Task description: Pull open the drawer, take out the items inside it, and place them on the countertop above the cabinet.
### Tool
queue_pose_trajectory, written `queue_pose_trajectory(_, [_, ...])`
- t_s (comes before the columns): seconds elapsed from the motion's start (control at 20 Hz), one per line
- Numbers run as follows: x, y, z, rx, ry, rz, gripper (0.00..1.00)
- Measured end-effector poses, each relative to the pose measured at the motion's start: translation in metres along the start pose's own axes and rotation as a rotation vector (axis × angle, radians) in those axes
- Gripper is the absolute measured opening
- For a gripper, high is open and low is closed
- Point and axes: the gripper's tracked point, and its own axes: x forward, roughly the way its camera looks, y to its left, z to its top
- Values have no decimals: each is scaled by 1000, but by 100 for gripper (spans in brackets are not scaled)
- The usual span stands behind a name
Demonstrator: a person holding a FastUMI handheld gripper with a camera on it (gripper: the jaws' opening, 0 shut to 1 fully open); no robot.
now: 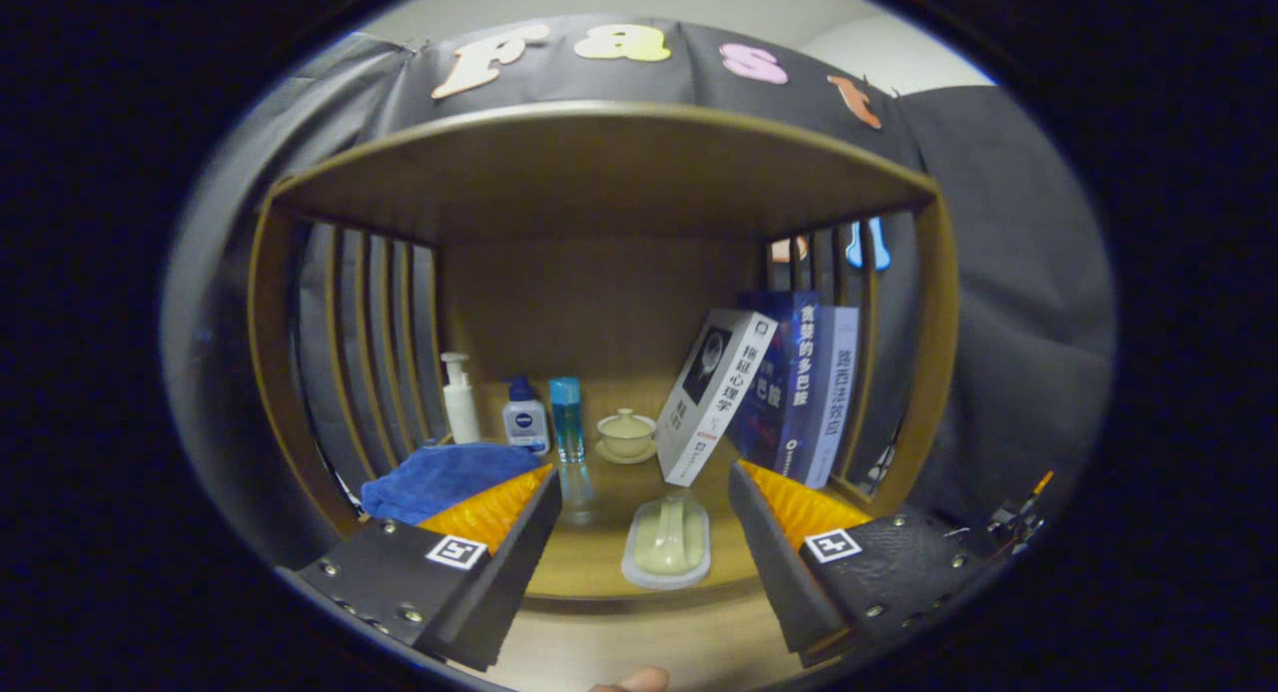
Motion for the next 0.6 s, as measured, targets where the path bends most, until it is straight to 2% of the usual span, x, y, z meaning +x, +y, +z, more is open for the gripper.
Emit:
queue_pose_trajectory(0.25, [-66,-4,-14,8,-62,-25,100])
queue_pose_trajectory(0.3, [-77,-2,-18,24,-77,-12,100])
queue_pose_trajectory(0.45, [-107,21,-28,60,-144,106,100])
queue_pose_trajectory(0.6, [-134,25,-43,50,-184,139,100])
